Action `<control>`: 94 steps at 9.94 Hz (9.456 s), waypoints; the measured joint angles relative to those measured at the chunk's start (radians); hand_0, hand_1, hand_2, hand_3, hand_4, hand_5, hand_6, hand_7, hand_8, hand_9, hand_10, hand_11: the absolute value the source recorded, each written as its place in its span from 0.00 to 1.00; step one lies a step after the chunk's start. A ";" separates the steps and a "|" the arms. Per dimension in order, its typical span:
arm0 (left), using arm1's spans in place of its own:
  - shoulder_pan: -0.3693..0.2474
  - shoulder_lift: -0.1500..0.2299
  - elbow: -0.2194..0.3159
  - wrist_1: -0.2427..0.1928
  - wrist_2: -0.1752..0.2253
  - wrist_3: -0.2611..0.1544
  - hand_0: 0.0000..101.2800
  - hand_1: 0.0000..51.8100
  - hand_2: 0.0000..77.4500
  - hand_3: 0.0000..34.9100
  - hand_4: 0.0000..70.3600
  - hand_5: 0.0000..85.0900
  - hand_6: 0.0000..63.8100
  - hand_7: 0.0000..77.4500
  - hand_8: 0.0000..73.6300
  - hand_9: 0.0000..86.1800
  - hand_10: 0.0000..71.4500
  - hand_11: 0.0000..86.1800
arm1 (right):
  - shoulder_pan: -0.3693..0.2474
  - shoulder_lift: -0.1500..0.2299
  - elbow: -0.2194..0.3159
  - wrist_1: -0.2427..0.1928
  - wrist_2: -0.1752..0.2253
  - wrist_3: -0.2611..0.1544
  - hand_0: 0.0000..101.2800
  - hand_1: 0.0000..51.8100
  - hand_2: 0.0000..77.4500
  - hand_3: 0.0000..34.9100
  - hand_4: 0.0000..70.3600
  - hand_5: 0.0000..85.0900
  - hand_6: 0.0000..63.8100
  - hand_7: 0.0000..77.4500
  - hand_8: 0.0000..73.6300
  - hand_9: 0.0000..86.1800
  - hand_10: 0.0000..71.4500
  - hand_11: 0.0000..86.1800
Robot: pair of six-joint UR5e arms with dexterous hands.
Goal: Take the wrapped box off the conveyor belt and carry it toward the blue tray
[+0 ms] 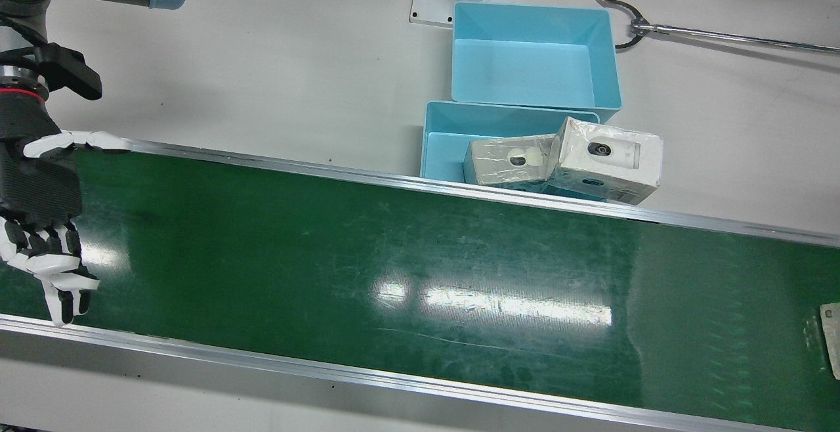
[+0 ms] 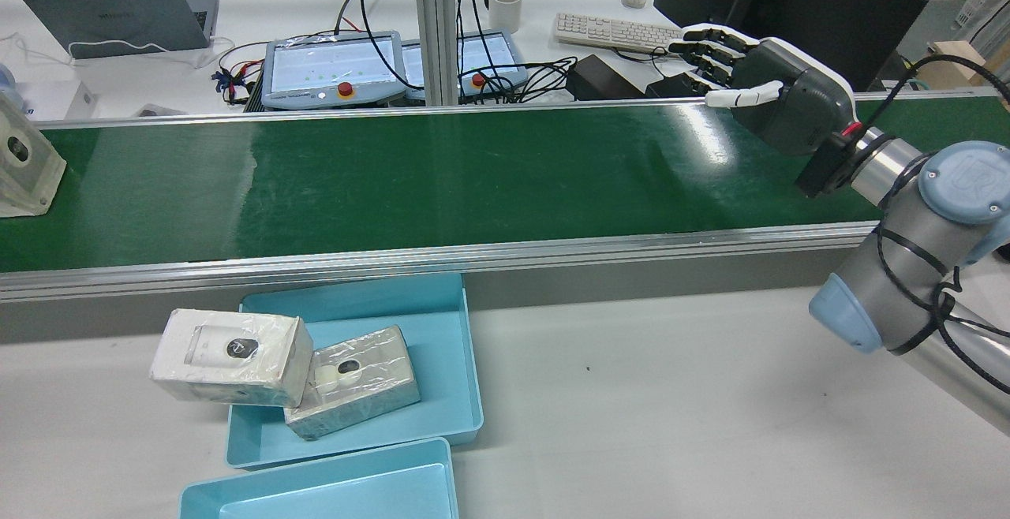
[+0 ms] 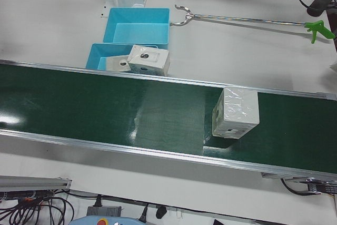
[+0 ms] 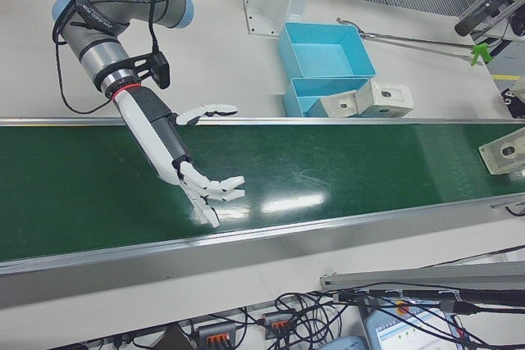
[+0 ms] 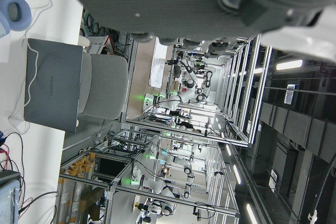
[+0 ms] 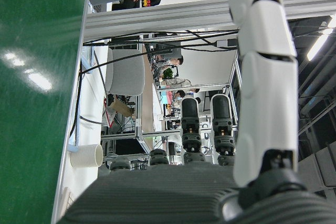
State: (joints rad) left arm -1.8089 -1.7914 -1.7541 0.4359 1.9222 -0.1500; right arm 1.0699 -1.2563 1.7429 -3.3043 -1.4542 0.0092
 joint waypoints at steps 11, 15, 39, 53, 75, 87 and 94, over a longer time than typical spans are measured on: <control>0.000 0.000 0.000 0.000 0.000 0.000 0.00 0.00 0.01 0.00 0.00 0.01 0.00 0.00 0.00 0.00 0.01 0.00 | -0.001 -0.005 0.001 0.008 0.000 0.016 0.48 0.31 0.23 0.38 0.15 0.37 0.08 0.30 0.01 0.08 0.00 0.02; 0.000 0.000 0.000 0.000 0.000 0.000 0.00 0.00 0.01 0.00 0.00 0.01 0.00 0.00 0.00 0.00 0.01 0.00 | -0.006 -0.005 -0.001 0.007 0.000 0.015 0.48 0.31 0.23 0.40 0.15 0.37 0.08 0.30 0.02 0.08 0.00 0.02; 0.000 0.000 0.000 0.000 0.000 0.000 0.00 0.00 0.01 0.00 0.00 0.01 0.00 0.00 0.00 0.00 0.01 0.00 | -0.240 0.267 -0.019 -0.269 0.281 -0.074 0.49 0.35 0.32 0.38 0.26 0.42 0.13 0.34 0.01 0.09 0.01 0.01; 0.000 0.000 0.000 0.000 0.000 0.000 0.00 0.00 0.01 0.00 0.00 0.01 0.00 0.00 0.00 0.00 0.00 0.00 | -0.249 0.276 -0.068 -0.159 0.283 -0.075 0.49 0.34 0.29 0.39 0.24 0.40 0.13 0.35 0.02 0.09 0.00 0.01; 0.000 0.000 0.000 0.000 0.000 0.000 0.00 0.00 0.01 0.00 0.00 0.01 0.00 0.00 0.00 0.00 0.01 0.00 | -0.256 0.278 -0.084 -0.159 0.278 -0.075 0.48 0.31 0.27 0.44 0.21 0.39 0.12 0.33 0.01 0.07 0.00 0.01; 0.000 0.000 0.000 0.000 0.000 0.000 0.00 0.00 0.01 0.00 0.00 0.01 0.00 0.01 0.00 0.00 0.00 0.00 | -0.274 0.300 -0.121 -0.157 0.284 -0.076 0.48 0.31 0.28 0.49 0.22 0.40 0.12 0.36 0.01 0.08 0.00 0.01; 0.000 0.000 0.000 0.000 0.000 0.000 0.00 0.00 0.01 0.00 0.00 0.01 0.00 0.01 0.00 0.00 0.01 0.00 | -0.286 0.298 -0.121 -0.160 0.282 -0.078 0.48 0.31 0.27 0.48 0.22 0.39 0.11 0.34 0.01 0.08 0.00 0.01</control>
State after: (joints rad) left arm -1.8090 -1.7914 -1.7541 0.4359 1.9223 -0.1500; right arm 0.7837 -0.9584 1.6214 -3.4639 -1.1726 -0.0689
